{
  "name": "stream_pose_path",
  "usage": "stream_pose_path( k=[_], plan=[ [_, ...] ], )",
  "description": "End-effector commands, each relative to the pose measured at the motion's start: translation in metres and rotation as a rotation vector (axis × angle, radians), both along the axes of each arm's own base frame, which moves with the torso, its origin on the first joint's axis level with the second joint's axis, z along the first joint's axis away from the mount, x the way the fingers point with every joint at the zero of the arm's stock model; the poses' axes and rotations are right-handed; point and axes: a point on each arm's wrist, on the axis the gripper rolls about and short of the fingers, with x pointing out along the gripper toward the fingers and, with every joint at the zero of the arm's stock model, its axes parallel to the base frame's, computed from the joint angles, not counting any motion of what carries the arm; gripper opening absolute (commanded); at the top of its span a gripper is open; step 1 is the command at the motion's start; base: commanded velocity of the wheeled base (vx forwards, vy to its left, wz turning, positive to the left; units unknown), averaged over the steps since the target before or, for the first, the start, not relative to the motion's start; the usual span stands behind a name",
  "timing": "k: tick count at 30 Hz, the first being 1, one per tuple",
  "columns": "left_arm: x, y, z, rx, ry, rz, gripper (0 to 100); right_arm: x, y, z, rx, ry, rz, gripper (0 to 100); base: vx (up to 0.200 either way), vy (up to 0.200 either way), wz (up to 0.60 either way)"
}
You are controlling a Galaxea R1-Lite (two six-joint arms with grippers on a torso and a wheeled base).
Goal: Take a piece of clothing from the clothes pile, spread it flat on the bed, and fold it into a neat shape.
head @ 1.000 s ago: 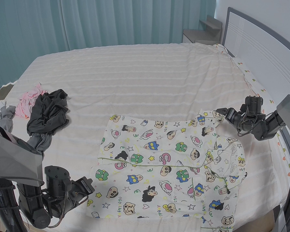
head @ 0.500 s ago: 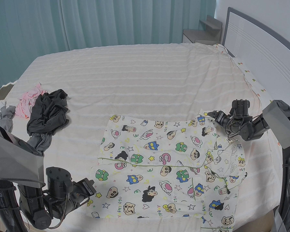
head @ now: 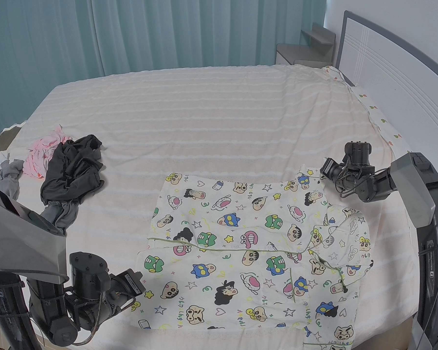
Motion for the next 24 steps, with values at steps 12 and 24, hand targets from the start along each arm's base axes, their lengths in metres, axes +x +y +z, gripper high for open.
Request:
stream_pose_path(
  k=[12,24],
  plan=[
    [0.0,0.0,0.0,0.0,-0.002,0.004,0,0.015,-0.007,0.023,0.0,-0.2,-0.065,0,0.0,0.0,0.0],
    [0.0,0.0,0.0,0.0,-0.002,0.004,0,0.028,-0.01,0.033,0.006,-0.278,-0.054,0,0.0,0.0,0.0]
  ],
)
